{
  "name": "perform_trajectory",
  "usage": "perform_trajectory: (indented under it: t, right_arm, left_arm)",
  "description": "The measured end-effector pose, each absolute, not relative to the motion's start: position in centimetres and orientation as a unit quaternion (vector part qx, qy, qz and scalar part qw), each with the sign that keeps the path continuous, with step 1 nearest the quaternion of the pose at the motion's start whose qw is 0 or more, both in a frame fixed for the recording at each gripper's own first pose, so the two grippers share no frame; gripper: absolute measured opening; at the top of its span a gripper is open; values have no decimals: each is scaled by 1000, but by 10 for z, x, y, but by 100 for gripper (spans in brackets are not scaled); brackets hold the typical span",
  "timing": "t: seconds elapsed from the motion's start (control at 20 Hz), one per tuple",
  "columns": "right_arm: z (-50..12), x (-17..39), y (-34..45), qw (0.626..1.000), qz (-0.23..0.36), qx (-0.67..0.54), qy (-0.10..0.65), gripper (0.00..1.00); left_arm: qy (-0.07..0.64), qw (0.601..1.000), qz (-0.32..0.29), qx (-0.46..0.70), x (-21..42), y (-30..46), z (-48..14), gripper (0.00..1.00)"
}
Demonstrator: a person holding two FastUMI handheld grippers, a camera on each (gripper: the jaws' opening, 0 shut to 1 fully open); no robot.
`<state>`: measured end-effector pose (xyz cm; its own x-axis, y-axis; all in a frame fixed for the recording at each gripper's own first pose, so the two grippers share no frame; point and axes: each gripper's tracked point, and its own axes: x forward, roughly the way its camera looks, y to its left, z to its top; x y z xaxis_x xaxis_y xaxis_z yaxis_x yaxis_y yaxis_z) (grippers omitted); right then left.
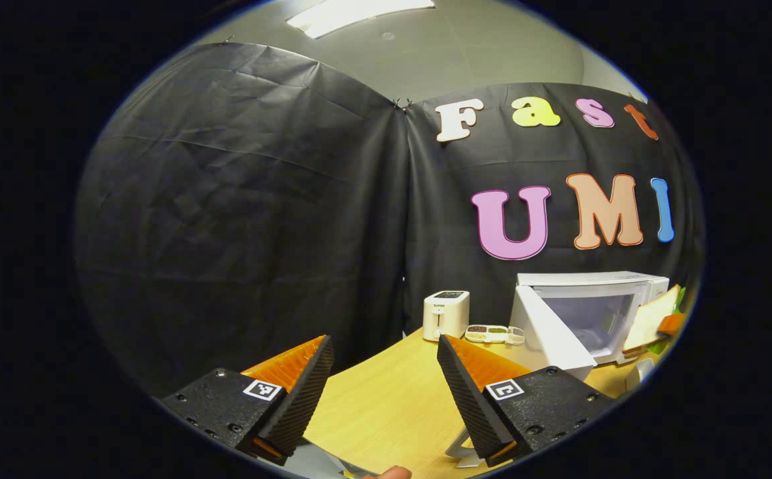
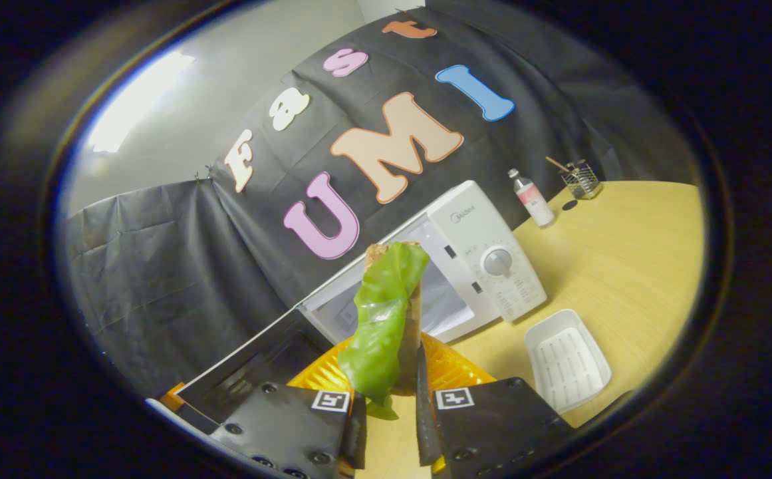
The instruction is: Open the microwave oven with the left hand, put the food in, and close the microwave oven.
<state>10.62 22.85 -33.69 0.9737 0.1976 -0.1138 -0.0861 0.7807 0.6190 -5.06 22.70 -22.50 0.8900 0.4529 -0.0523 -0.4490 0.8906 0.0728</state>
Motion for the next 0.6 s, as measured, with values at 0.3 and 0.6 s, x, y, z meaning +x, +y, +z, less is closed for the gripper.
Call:
perform_trajectory:
  t: [0.3,0.6]
  right_arm:
    - [-355,161,265,924,57,368,88,34]
    - [-398,222,284,923,20,362,130,34]
  left_arm:
    - [45,971,232,23,-46,229,-232,96]
    - [47,966,252,30,-49,242,-233,93]
